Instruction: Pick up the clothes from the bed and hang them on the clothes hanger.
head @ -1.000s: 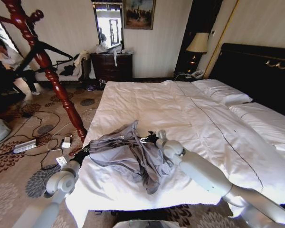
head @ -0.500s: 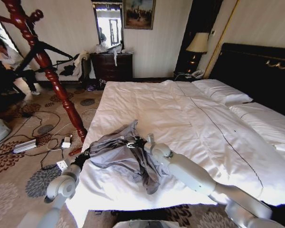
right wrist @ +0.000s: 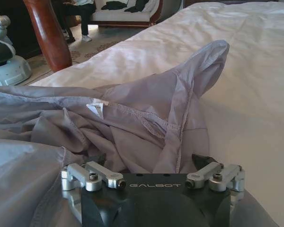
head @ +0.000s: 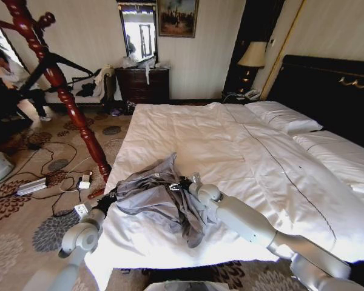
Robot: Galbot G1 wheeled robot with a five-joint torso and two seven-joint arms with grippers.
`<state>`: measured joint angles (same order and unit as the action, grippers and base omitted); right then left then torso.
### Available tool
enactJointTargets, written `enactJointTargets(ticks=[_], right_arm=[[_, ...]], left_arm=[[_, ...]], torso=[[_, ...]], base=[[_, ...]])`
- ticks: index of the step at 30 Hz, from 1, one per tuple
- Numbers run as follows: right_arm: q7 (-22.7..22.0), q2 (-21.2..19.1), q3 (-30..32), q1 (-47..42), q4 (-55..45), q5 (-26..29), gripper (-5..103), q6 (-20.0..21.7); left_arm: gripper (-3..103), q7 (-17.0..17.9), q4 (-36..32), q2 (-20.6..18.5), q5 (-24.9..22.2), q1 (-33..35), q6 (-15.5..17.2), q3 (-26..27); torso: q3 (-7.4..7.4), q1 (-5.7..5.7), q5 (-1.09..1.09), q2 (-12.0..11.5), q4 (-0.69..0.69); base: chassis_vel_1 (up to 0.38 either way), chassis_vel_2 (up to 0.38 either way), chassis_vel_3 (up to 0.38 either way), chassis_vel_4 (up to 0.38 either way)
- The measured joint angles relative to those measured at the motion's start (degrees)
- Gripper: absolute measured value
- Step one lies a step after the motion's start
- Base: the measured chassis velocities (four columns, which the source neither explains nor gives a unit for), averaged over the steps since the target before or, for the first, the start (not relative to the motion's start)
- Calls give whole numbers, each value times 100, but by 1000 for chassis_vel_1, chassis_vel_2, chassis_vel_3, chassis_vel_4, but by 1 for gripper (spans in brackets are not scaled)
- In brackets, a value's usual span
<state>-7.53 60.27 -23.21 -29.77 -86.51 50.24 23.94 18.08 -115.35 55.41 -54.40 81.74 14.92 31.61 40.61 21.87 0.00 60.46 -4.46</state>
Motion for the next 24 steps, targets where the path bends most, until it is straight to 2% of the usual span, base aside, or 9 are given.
enactJointTargets(ticks=[4,7,10,13,16,19,22,23,24], right_arm=[[-89,-7,16,39,39,146,79,7],[-105,-30,15,64,19,197,74,17],[-122,-31,9,84,17,267,57,19],[-138,-29,17,84,16,317,46,19],[-139,-45,23,83,8,324,42,19],[-120,-75,38,80,-4,333,25,24],[-116,-81,44,79,-4,335,20,25],[-114,-80,40,80,11,335,9,26],[-114,-74,29,81,26,335,9,26]], left_arm=[[0,11,-23,-13,-9,26,1,29],[0,11,-23,-7,-9,37,2,34],[0,11,-23,11,-6,28,1,20],[0,12,-23,16,-4,7,3,3],[0,14,-23,16,-4,-1,5,-1],[0,15,-23,14,-4,-2,6,-2],[0,15,-24,13,-4,-2,7,-2],[0,15,-23,13,-4,-4,6,-2],[0,15,-23,14,-4,-7,7,-3]], torso=[[0,0,0,0,0],[0,0,0,0,0],[0,1,0,0,0],[0,0,0,0,-1],[0,0,0,0,-1],[0,0,0,0,-1],[0,0,0,0,-1],[0,0,0,0,0],[0,0,0,0,-1]], base=[[0,0,0,0],[0,0,0,0],[0,0,0,0],[0,0,0,0],[0,0,0,0],[0,0,0,0],[0,0,0,0],[0,0,0,0],[0,0,0,0]])
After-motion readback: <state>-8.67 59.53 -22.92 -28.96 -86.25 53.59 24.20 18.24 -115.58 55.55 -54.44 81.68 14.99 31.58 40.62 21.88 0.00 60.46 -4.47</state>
